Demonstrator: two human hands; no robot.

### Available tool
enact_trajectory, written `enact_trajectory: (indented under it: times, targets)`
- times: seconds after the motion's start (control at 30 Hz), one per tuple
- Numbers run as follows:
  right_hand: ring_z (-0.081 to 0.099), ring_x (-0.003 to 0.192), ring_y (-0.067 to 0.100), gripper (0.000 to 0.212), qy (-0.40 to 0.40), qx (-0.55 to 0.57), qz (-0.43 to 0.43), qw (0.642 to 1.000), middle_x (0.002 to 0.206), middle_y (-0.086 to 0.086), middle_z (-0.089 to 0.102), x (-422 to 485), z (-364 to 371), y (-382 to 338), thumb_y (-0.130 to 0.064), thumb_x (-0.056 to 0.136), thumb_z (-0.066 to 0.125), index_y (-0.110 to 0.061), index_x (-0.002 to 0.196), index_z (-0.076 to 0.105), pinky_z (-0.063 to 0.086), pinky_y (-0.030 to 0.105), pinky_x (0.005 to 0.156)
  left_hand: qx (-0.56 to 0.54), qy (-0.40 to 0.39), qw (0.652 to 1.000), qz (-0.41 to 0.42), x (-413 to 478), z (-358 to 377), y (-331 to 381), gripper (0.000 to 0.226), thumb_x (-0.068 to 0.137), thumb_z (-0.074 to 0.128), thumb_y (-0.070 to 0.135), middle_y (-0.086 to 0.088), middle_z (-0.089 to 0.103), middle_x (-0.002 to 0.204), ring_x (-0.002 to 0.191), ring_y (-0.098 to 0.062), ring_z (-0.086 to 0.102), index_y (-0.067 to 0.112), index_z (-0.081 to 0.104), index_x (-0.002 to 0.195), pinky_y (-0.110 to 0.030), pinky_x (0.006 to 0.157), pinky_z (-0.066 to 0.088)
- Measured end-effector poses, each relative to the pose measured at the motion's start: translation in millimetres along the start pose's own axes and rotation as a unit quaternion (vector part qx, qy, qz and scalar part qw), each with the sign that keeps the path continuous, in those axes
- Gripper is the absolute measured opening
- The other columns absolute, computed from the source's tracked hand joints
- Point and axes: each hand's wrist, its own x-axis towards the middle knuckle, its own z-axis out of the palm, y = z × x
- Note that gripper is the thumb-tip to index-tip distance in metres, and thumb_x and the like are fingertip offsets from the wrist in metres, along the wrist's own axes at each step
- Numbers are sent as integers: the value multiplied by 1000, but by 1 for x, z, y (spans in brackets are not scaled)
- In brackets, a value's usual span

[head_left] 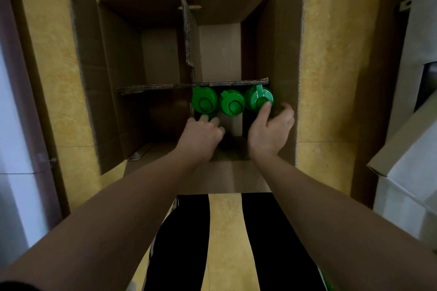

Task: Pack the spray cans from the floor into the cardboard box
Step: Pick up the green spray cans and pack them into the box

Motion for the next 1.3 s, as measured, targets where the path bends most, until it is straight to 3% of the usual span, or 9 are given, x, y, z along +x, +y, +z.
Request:
enact_trajectory:
  times: [0.1, 0.23, 0.4, 0.53, 0.67, 0.87, 0.93, 1.1, 1.3]
  targets:
    - [58, 104, 29, 34, -89, -27, 82, 992, 120, 14, 60, -16, 8, 24, -36, 104, 49, -8, 121, 58, 43, 34, 84, -58, 42, 997, 4, -11, 13, -4, 51, 94, 65, 24, -8, 42, 149, 135, -31, 39, 21, 48, 142, -46, 96, 48]
    - [64, 110, 34, 14, -337, 29, 251, 907, 116, 8, 68, -33, 30, 30, -39, 98, 54, -32, 101, 66, 55, 49, 96, -161, 71, 984, 16, -23, 25, -15, 63, 93, 66, 15, -13, 29, 160, 148, -33, 23, 18, 41, 151, -44, 99, 52]
    - [69, 89, 30, 28, -312, 219, 369, 848, 100, 16, 69, -42, 45, 14, -8, 102, 48, -6, 125, 64, 60, 37, 70, -188, 126, 972, 60, -24, 38, -26, 62, 76, 82, 8, -22, 54, 140, 131, -46, 48, 4, 60, 133, -52, 75, 61]
    - [68, 92, 26, 29, -318, 189, 343, 863, 109, 15, 70, -43, 42, 19, -14, 103, 45, -10, 125, 63, 59, 42, 85, -196, 152, 967, 59, -22, 37, -24, 59, 76, 79, 1, -25, 51, 141, 131, -46, 45, 4, 61, 131, -50, 71, 61]
    - [69, 101, 27, 28, -326, 140, 309, 882, 111, 10, 73, -41, 38, 16, -23, 100, 48, -16, 119, 67, 60, 42, 86, -212, 117, 968, 58, -25, 30, -27, 62, 90, 64, 8, -17, 30, 158, 146, -36, 24, 12, 45, 148, -46, 92, 55]
    - [62, 111, 29, 33, -288, -52, 148, 945, 122, 6, 67, -42, 2, -20, -34, 97, 55, -22, 124, 69, 50, 36, 95, -220, 139, 965, 11, -56, -15, -33, 64, 94, 61, 35, -11, 33, 155, 141, -31, 35, 16, 39, 152, -47, 98, 53]
    - [60, 117, 29, 33, -297, -103, 82, 946, 125, 7, 67, -42, -24, -42, -35, 98, 57, -19, 125, 69, 45, 29, 89, -214, 141, 967, 1, -69, -48, -39, 66, 95, 60, 39, -8, 33, 156, 139, -29, 38, 19, 37, 153, -46, 101, 51]
    - [60, 122, 30, 43, -274, -216, -123, 929, 131, 9, 66, -48, -106, -126, -37, 96, 60, -18, 134, 63, 48, 33, 98, -218, 122, 966, -62, -112, -161, -51, 79, 96, 61, 46, -11, 23, 162, 141, -34, 37, 23, 20, 159, -48, 110, 43]
    - [61, 115, 28, 55, -223, -264, -288, 893, 129, 7, 65, -69, -223, -266, -48, 91, 57, -26, 141, 55, 55, 41, 95, -176, 205, 955, -121, -204, -325, -56, 85, 95, 58, 54, -10, 16, 167, 150, -34, 23, 25, 14, 161, -46, 118, 30]
